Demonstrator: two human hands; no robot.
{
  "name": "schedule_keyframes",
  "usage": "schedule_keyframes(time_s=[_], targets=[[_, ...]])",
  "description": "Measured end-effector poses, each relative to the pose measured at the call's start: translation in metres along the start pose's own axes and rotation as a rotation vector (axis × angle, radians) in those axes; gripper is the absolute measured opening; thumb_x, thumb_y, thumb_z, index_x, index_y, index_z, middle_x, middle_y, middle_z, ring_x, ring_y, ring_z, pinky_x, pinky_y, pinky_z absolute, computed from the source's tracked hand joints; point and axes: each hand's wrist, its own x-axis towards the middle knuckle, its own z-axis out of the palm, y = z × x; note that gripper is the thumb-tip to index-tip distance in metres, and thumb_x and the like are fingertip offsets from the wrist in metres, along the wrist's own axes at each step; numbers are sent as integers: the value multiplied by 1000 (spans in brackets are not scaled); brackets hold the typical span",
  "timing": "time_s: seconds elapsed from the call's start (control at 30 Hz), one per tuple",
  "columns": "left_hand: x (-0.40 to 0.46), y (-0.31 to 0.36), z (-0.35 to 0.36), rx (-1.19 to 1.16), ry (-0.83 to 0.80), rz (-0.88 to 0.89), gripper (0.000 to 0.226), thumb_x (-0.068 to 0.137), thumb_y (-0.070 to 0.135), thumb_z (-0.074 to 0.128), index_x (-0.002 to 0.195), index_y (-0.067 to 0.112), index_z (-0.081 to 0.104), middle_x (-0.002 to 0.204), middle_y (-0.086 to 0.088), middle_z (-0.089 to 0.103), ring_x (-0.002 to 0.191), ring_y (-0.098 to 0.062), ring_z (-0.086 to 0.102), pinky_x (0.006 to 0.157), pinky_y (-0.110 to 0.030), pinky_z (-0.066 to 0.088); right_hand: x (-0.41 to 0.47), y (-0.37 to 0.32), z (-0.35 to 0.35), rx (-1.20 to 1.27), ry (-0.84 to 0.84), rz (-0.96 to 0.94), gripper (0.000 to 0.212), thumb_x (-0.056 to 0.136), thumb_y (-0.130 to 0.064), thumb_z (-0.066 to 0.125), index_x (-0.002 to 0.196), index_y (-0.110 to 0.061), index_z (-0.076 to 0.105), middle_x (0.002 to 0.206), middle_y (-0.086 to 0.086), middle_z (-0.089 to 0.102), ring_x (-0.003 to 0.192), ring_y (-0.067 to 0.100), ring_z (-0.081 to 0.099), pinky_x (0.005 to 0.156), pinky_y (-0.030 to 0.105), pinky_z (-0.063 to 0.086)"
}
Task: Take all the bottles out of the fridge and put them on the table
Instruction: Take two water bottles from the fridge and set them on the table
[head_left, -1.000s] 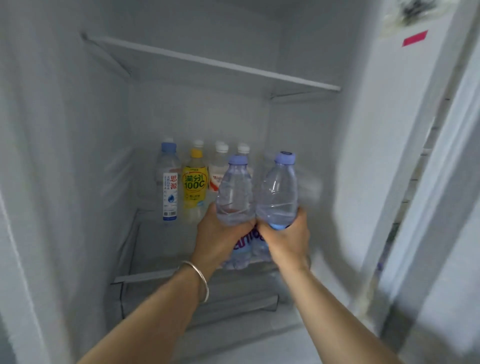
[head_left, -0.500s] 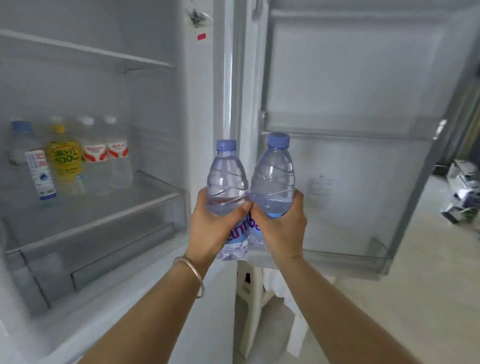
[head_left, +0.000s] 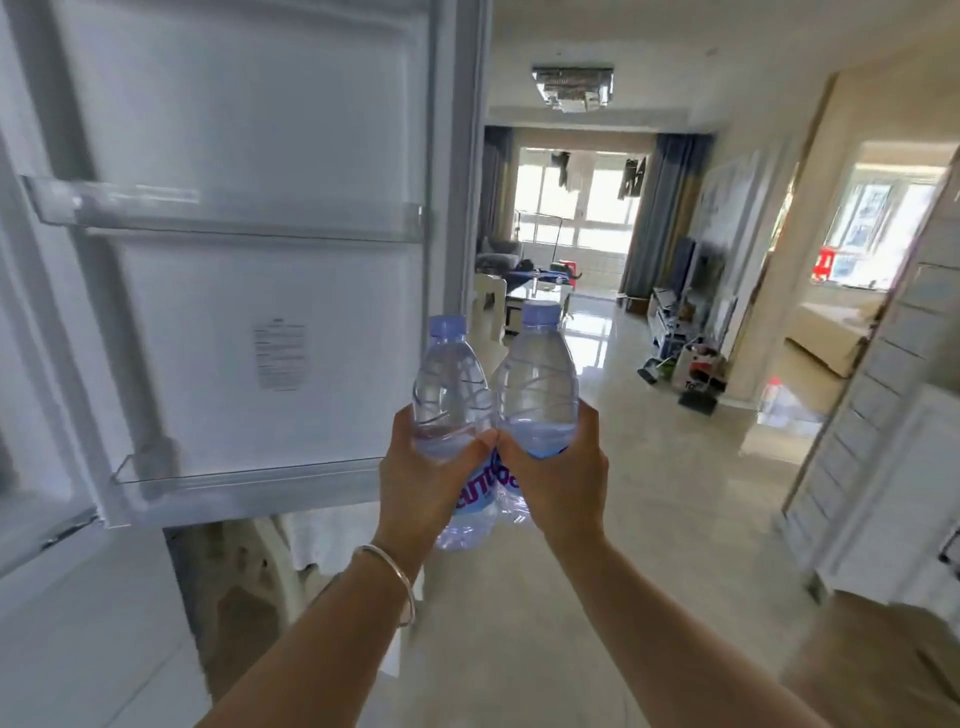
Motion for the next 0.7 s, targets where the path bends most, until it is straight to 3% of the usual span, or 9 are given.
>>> schedule_keyframes(time_s=[0.1,0.27,0.37,0.53,0.6,0.7], targets=[[-10,0,55,-22,-34,5,70,52,60,70,107,20,54,89,13,66,80,-8,67,61,-6,50,30,28,-39,-60,8,27,82,60,-45,83,128,-18,45,111,5,66,100,26,64,85,34,52],[7,-25,120,76,-68,-21,57,63,43,80,108,20,53,86,9,66,77,-4,65,62,-7,51,81,77,-63,-155,2,110,84,60,-48,81,129,-18,43,113,7,64,100,29,62,85,36,50],[34,-47,153,93,-57,-48,58,64,41,82,110,18,55,90,7,68,80,-8,67,68,-16,54,116,108,-57,-179,7,133,79,62,-44,81,127,-18,43,111,5,64,99,28,62,84,36,50],[104,-79,202,86,-42,-68,57,66,34,82,113,15,55,93,4,66,79,-9,64,63,-9,48,195,148,-27,-218,15,124,76,63,-45,79,125,-19,44,108,2,63,83,17,53,81,34,49],[140,-91,219,84,-40,-72,58,66,33,82,113,14,54,90,7,64,81,-14,64,65,-11,46,232,159,-8,-216,16,131,76,64,-45,79,125,-19,44,110,3,63,83,16,51,82,33,49],[197,-103,241,89,-33,-74,58,67,31,82,114,14,53,85,13,60,77,-9,62,61,-7,44,287,172,22,-210,11,137,77,64,-47,79,126,-18,43,115,4,62,91,20,57,83,33,49]])
